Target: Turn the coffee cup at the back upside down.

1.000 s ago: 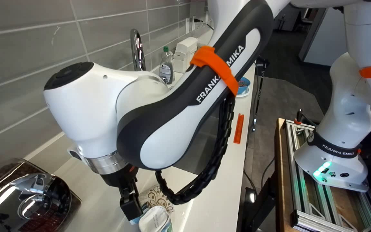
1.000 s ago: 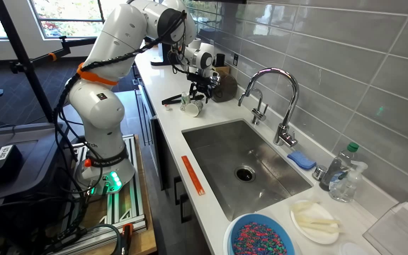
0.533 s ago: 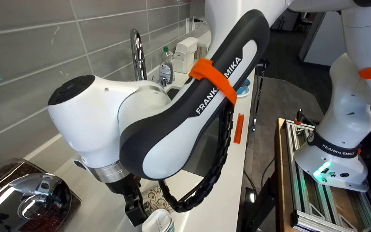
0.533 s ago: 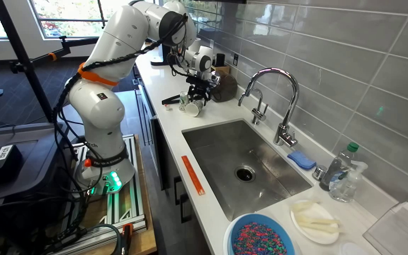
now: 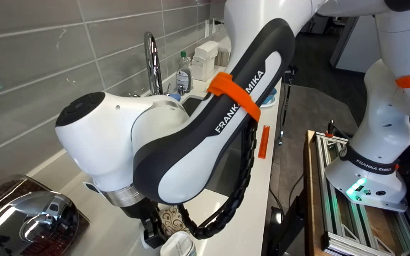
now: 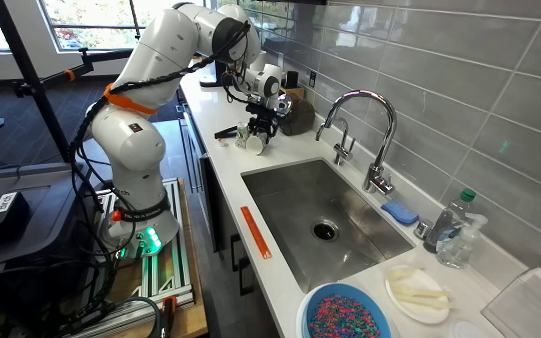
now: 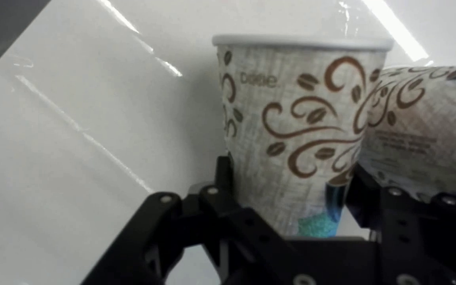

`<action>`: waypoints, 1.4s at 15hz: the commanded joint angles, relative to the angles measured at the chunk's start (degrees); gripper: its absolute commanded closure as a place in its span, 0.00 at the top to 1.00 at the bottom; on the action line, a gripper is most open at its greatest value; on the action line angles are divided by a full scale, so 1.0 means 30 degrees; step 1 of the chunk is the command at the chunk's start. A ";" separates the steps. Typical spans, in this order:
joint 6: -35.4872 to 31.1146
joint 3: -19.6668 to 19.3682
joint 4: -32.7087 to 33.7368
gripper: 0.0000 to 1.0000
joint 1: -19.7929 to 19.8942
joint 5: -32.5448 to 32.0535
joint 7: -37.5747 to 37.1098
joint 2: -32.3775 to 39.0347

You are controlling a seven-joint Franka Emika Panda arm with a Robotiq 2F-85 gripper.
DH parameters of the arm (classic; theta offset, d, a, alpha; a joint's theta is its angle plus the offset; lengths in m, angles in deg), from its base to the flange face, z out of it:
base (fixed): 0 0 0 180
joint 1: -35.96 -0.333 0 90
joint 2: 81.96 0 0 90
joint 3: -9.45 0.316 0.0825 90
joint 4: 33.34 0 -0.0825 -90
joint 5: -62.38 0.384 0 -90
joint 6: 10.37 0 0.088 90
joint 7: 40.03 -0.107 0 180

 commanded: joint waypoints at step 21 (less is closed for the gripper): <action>-0.9958 -0.0409 -0.4036 0.60 0.0641 0.1197 -0.1402 -0.2760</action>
